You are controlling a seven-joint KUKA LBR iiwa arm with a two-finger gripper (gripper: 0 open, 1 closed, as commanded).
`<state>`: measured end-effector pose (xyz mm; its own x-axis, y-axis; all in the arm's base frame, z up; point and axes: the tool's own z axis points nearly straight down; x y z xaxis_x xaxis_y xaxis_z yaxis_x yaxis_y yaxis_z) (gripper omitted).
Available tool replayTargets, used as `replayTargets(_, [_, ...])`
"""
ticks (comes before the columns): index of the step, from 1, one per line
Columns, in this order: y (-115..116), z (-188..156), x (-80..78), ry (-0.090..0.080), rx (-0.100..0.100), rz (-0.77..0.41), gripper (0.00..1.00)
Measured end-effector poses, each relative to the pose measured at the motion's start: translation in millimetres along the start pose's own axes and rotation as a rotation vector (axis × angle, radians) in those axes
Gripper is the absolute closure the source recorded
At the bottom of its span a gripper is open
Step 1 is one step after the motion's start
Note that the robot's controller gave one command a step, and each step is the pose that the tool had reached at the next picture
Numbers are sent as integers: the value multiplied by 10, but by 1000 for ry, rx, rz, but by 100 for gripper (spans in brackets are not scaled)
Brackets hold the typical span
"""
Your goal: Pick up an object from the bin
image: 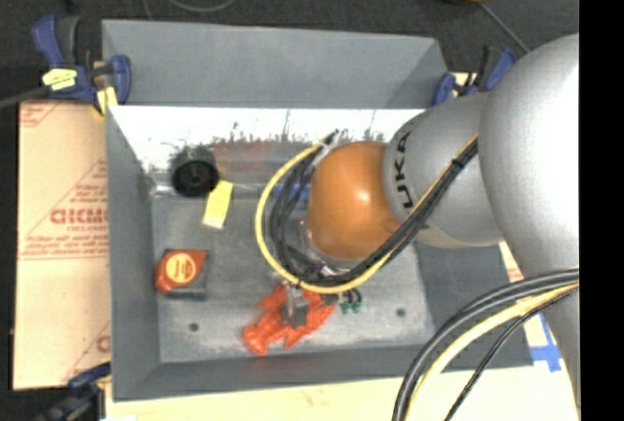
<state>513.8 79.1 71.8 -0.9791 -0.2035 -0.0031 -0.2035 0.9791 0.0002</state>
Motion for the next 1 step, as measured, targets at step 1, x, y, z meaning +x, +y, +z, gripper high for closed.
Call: replayTargets(1, [0,0,0,0,0,1,100])
